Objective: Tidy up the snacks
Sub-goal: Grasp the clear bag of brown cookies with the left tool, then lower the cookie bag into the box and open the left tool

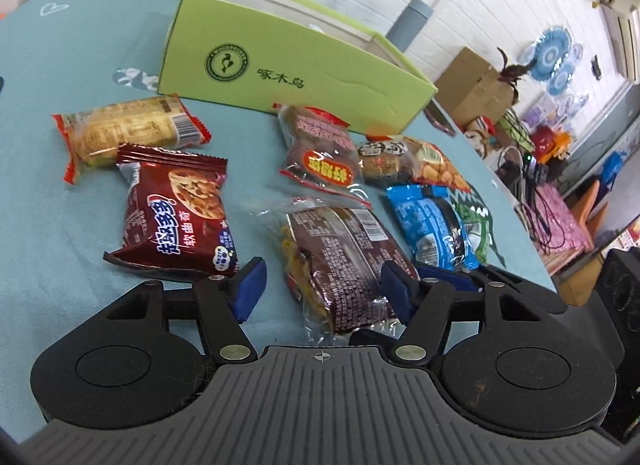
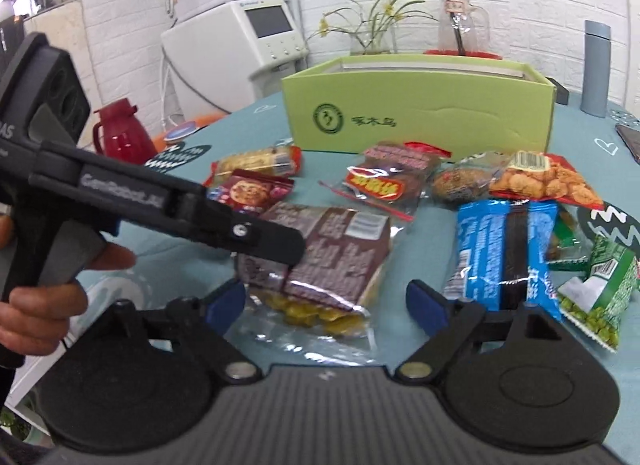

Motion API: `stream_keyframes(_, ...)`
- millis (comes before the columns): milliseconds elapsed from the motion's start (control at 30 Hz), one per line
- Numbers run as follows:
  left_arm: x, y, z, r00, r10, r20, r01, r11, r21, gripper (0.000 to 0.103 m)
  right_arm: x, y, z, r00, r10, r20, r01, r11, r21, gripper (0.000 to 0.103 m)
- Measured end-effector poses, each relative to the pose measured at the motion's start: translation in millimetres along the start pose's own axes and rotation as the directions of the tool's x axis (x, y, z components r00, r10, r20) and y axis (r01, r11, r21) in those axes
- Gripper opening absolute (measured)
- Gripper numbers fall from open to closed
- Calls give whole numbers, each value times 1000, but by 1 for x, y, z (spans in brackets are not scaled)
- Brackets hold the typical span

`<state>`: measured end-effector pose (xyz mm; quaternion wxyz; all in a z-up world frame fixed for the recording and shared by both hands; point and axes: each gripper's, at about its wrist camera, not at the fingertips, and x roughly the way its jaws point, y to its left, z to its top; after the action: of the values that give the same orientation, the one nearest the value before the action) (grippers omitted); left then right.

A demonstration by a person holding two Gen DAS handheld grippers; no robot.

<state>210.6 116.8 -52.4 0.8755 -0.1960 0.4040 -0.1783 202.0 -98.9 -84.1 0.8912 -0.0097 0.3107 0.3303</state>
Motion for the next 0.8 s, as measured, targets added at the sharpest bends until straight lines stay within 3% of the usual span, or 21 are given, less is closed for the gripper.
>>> stream_keyframes(100, 3, -5, -5, 1000, -11, -1, 11, 1000, 26, 35, 4, 8, -1, 1000, -2, -2, 2, 999, -54, 89)
stream_keyframes(233, 2, -15, -10, 1000, 24, 20, -25, 999, 44, 28, 2, 20, -1, 1000, -17, 1, 17, 996, -92, 81)
stream_keyframes(433, -16, -20, 11, 998, -31, 50, 30, 1000, 3, 26, -18, 22, 18, 998, -11, 59, 17, 995, -101, 80)
stream_keyframes(600, -33, -26, 55, 990, -45, 135, 42, 999, 24, 27, -19, 24, 59, 989, -9, 148, 33, 986, -164, 81)
stream_keyframes(800, -19, -14, 145, 974, 15, 224, -33, 996, 77, 27, 32, 6, 140, 981, 12, 191, 33, 973, -228, 81)
